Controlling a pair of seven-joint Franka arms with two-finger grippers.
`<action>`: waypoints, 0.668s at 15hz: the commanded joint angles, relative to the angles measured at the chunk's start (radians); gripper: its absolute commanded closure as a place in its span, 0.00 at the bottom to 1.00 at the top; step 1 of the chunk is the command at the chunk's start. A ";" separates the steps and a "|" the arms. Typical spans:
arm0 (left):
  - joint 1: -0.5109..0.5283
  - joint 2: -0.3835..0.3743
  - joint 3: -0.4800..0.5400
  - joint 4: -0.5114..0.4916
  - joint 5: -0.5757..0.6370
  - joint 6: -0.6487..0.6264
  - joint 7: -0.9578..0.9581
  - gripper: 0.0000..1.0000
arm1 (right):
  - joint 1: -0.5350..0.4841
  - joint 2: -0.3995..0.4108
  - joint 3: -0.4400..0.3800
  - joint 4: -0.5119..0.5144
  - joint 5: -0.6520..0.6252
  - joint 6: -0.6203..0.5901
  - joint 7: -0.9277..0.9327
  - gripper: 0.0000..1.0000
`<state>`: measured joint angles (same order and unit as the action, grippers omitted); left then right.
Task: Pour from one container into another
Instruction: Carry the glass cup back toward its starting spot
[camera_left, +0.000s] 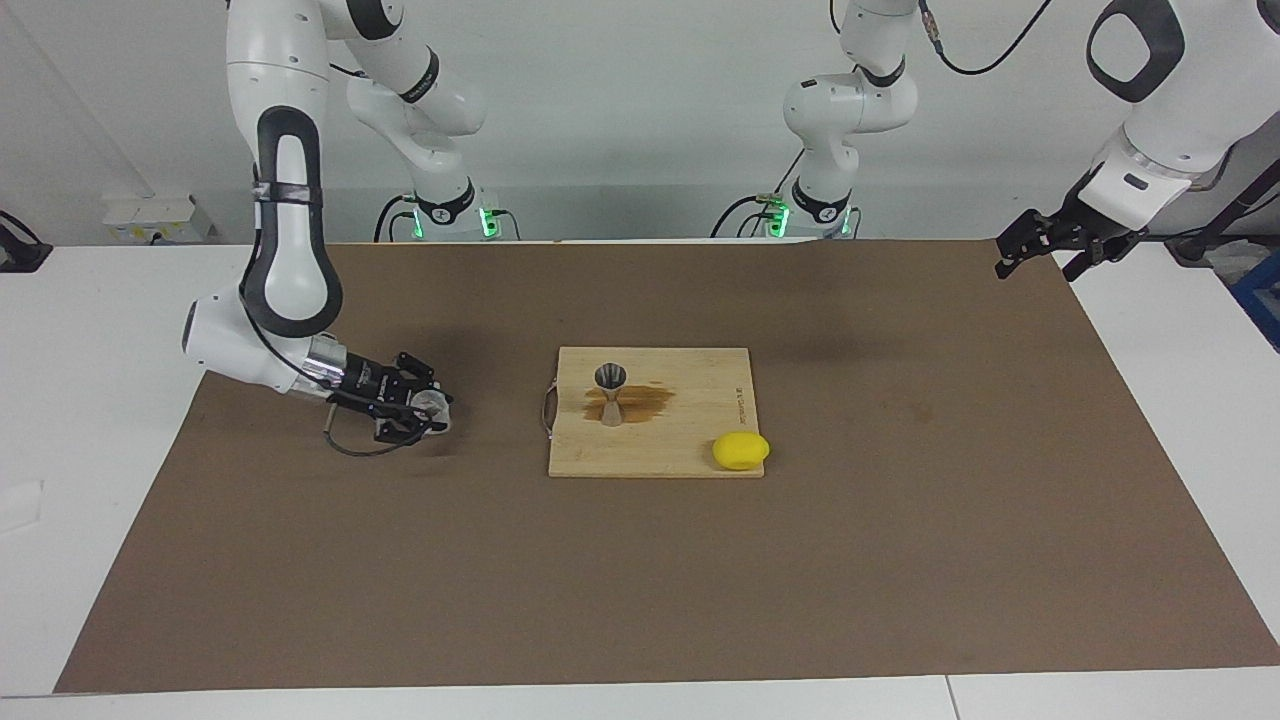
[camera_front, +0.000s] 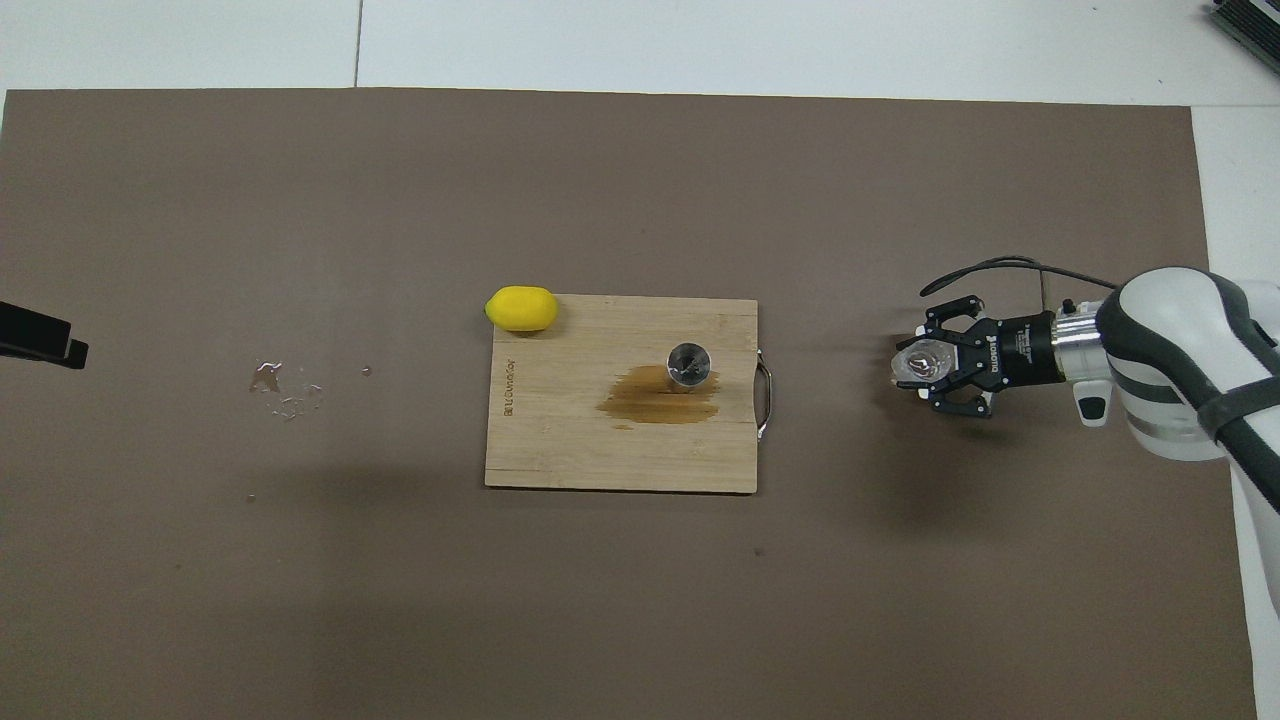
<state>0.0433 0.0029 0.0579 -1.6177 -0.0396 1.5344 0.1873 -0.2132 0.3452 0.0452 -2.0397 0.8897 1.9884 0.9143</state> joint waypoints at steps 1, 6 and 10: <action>-0.013 -0.032 0.005 -0.036 0.021 0.004 -0.014 0.00 | -0.025 0.008 0.015 -0.013 0.035 -0.011 -0.090 1.00; -0.013 -0.032 0.005 -0.036 0.021 0.004 -0.019 0.00 | -0.043 -0.008 0.009 -0.057 0.041 0.007 -0.113 0.09; -0.014 -0.032 0.005 -0.036 0.021 0.007 -0.019 0.00 | -0.084 -0.037 0.004 -0.063 0.025 0.009 -0.182 0.01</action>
<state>0.0433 0.0028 0.0574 -1.6178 -0.0396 1.5345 0.1863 -0.2690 0.3563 0.0422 -2.0672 0.8970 1.9865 0.7799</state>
